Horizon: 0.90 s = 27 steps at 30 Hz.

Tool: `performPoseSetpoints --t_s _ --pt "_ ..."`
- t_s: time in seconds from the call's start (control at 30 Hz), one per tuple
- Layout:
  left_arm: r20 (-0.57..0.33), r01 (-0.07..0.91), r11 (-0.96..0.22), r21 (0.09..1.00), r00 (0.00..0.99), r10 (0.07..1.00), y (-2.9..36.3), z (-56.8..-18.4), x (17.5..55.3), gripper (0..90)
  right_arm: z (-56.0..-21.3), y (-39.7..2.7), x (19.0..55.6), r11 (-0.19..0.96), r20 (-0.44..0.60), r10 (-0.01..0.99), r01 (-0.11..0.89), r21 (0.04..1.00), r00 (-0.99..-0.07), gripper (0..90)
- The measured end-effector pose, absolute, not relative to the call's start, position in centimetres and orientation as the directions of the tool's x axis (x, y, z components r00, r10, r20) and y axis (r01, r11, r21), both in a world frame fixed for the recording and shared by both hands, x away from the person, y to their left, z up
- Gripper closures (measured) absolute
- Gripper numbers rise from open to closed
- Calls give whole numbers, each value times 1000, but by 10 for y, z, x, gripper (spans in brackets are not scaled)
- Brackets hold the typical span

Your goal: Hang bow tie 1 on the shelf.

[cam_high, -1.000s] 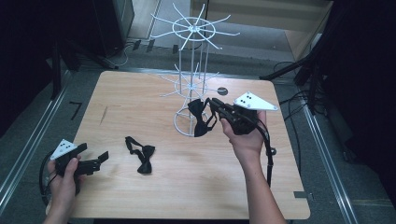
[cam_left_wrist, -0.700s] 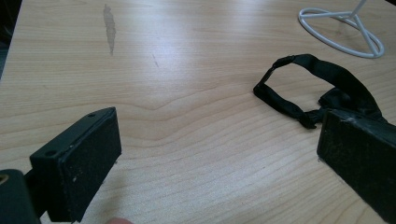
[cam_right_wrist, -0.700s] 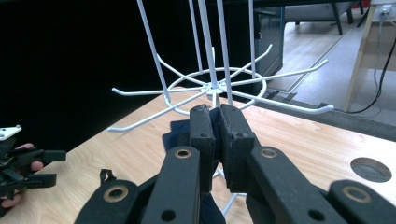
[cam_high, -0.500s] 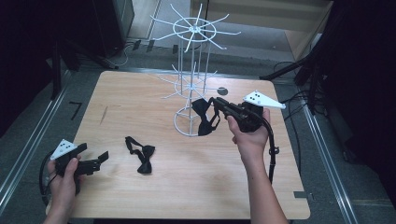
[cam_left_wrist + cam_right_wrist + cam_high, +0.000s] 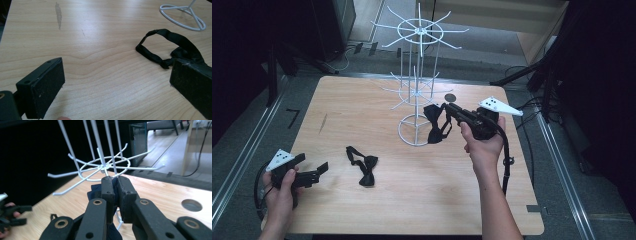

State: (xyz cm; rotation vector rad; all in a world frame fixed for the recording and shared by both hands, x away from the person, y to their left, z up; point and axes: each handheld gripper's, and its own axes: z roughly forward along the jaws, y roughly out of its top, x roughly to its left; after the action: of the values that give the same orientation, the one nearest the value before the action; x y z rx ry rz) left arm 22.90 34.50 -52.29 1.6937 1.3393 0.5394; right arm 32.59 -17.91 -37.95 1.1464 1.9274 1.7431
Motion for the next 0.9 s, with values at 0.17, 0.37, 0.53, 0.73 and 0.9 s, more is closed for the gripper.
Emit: performPoseSetpoints --t_s 0.17,0.37,0.53,0.73,0.9 --pt "-183 546 -26 837 324 928 345 -523 229 2 -383 -185 328 -87 327 696 378 922 -639 855" --pt "-183 546 -25 837 323 929 345 -523 229 1 -381 -185 326 -70 301 709 361 930 -638 855" --pt "-183 548 -26 836 324 928 345 -523 229 2 -374 -184 325 -48 267 716 336 941 -645 855" --pt "-181 546 -28 837 324 928 345 -523 229 2 -374 -188 331 -42 251 734 326 944 -631 846" --pt "-182 546 -28 837 327 927 345 -523 229 2 -384 -190 342 -46 270 742 355 934 -614 845"
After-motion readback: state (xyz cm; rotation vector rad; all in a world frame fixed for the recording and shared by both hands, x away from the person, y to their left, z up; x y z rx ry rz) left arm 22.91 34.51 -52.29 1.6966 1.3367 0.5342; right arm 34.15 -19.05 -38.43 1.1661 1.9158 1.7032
